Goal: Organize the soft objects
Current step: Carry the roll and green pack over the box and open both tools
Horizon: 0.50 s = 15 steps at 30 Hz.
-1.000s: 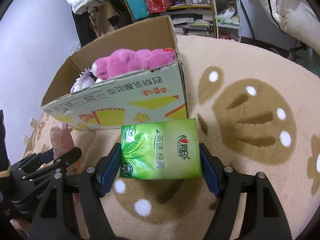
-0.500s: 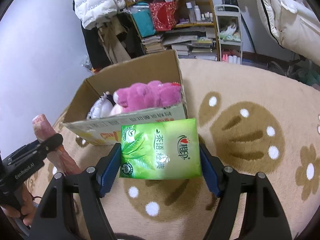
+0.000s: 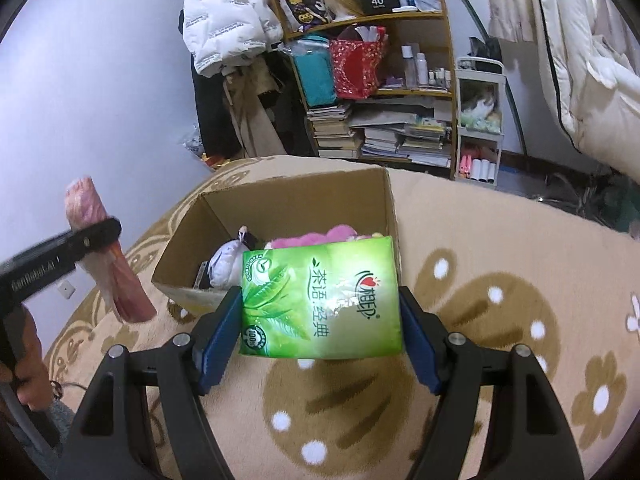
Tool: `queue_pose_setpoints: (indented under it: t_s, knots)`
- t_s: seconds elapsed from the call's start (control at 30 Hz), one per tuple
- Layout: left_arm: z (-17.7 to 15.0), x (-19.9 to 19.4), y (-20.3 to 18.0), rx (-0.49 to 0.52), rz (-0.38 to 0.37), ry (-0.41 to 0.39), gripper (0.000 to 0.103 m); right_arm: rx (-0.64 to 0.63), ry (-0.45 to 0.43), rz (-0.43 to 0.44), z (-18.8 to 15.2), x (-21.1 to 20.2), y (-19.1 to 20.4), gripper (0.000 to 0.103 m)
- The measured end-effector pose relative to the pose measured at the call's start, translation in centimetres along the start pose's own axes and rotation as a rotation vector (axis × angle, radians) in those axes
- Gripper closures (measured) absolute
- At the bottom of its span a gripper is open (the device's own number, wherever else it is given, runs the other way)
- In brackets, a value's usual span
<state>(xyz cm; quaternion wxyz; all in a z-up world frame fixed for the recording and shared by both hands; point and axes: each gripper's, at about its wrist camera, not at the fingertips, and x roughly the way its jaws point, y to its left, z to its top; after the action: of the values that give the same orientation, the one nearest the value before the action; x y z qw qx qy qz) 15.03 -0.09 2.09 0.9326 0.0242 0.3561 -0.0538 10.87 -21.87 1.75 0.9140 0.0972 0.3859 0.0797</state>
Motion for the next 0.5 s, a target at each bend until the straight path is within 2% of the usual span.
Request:
queue_pose_setpoints:
  t_s: [0.37,0.5]
  knots:
    - [5.3,2.6,0.1,-0.005,-0.019,-0.051,0.059,-0.001,-0.019,0.014,4.0,2.8,0.1,0.025]
    - [6.2,4.7,-0.6,-0.018,-0.096,-0.020,0.059,-0.008,-0.007,0.019,4.9,4.1,0.3,0.025]
